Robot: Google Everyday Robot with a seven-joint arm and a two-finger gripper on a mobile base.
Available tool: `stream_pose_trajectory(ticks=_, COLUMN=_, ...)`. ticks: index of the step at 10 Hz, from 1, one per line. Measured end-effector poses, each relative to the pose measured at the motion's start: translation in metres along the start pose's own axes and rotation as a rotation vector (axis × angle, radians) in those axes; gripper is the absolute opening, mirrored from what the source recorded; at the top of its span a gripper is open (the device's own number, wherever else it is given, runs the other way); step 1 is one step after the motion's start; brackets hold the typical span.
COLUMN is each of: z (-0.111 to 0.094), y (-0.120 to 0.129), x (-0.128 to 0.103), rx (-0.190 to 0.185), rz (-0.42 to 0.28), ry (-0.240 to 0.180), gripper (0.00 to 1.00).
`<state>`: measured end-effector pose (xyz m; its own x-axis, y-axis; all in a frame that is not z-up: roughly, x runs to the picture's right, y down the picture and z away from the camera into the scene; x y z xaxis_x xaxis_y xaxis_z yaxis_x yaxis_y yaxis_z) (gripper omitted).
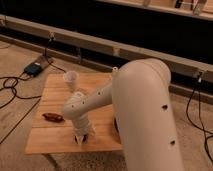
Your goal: Push the eraser across the table
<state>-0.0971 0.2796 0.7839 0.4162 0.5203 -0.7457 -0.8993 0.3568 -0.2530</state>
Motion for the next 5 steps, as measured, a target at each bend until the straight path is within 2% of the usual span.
stream_pose_trajectory(ticks=5, z=0.001, y=-0.008, x=-0.024, rx=0.006, rz=0.051, ry=-0.031, gripper=0.65)
